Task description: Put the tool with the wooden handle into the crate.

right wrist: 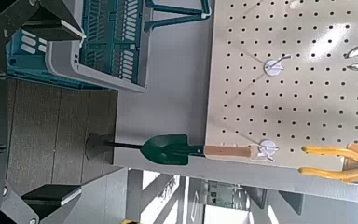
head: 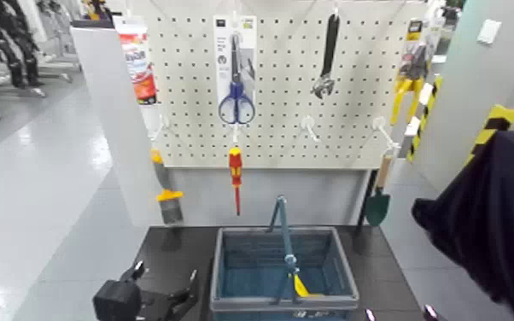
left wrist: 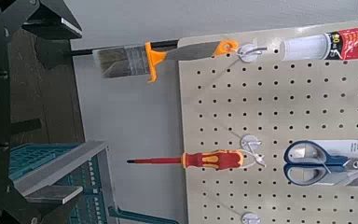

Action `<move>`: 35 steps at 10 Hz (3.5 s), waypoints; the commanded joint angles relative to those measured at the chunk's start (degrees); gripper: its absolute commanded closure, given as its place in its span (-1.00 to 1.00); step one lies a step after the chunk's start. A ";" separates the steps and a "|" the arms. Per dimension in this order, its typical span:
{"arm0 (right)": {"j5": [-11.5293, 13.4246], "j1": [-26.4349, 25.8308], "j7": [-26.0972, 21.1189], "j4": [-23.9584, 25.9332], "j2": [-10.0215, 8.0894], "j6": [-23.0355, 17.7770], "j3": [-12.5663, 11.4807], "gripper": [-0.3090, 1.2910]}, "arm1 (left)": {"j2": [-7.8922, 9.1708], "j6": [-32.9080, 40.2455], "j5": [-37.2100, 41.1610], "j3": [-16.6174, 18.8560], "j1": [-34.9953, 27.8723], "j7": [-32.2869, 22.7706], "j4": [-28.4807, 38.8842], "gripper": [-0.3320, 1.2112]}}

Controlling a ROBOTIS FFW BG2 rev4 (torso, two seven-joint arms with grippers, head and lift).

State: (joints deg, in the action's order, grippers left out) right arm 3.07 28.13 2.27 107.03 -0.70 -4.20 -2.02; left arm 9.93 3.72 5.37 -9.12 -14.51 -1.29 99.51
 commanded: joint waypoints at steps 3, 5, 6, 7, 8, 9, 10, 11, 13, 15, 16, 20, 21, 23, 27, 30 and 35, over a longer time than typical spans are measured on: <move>-0.61 -0.09 -0.08 -0.24 0.00 -0.02 -0.17 -0.44 | 0.00 -0.03 0.25 -0.11 0.09 0.06 -0.19 -0.40; -1.40 -0.88 1.59 -0.16 0.00 0.94 -1.76 -0.44 | -0.09 -0.03 0.34 -0.11 0.09 0.14 -0.19 -0.40; -1.49 -1.85 3.53 0.11 0.09 1.91 -3.34 -0.44 | -0.18 -0.03 0.34 -0.02 0.09 0.14 -0.19 -0.40; -1.58 -3.34 6.78 0.20 0.00 3.49 -5.10 -0.44 | -0.35 -0.03 0.43 -0.02 0.09 0.23 -0.19 -0.40; -1.58 -5.27 10.12 0.20 -0.18 5.52 -7.03 -0.44 | -0.35 -0.03 0.43 -0.02 0.09 0.41 -0.19 -0.40; -1.67 -7.38 13.55 -0.33 -0.88 7.36 -8.61 -0.44 | -0.44 0.15 0.43 0.07 0.09 0.41 -0.19 -0.40; -1.93 -9.49 15.66 -0.86 -1.85 8.94 -9.58 -0.44 | -0.53 0.24 0.43 0.16 0.01 0.41 -0.19 -0.40; -2.46 -11.43 17.33 -1.56 -3.52 10.52 -9.67 -0.44 | -0.71 0.50 0.43 0.25 0.01 0.50 -0.37 -0.40; -4.04 -15.12 19.35 -3.06 -6.77 12.72 -9.49 -0.44 | -0.79 0.68 0.43 0.33 0.01 0.58 -0.46 -0.40; -4.83 -17.93 20.05 -3.85 -9.32 14.04 -9.23 -0.44 | -0.97 0.85 0.52 0.33 0.01 0.58 -0.54 -0.40; -5.98 -19.16 20.23 -4.46 -10.46 14.48 -9.40 -0.44 | -0.97 0.94 0.52 0.42 0.01 0.67 -0.63 -0.40; -10.90 -24.96 23.22 -9.03 -16.35 16.77 -9.05 -0.44 | -1.06 1.03 0.52 0.42 0.09 0.76 -0.72 -0.40; -12.30 -26.72 24.27 -10.79 -17.58 16.94 -8.79 -0.44 | -1.06 1.03 0.52 0.42 0.09 0.76 -0.81 -0.40; -13.71 -29.53 25.33 -13.95 -19.69 16.85 -8.08 -0.44 | -1.06 1.20 0.61 0.42 0.09 0.76 -0.81 -0.40; -16.52 -37.62 27.70 -23.97 -22.06 14.57 -3.60 -0.44 | -1.15 1.47 0.69 0.16 0.45 0.85 -1.25 -0.40; -16.96 -42.98 28.14 -30.74 -22.50 11.93 -0.44 -0.44 | -1.06 1.99 0.87 -0.02 0.80 0.94 -1.60 -0.40; -17.14 -51.68 28.40 -42.34 -21.71 7.54 4.22 -0.44 | -0.71 2.79 1.31 -0.54 1.41 1.11 -2.39 -0.40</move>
State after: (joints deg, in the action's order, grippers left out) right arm -14.10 -22.55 30.72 65.96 -22.51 3.78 1.63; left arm 9.21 6.38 6.60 -9.65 -13.15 -0.17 97.16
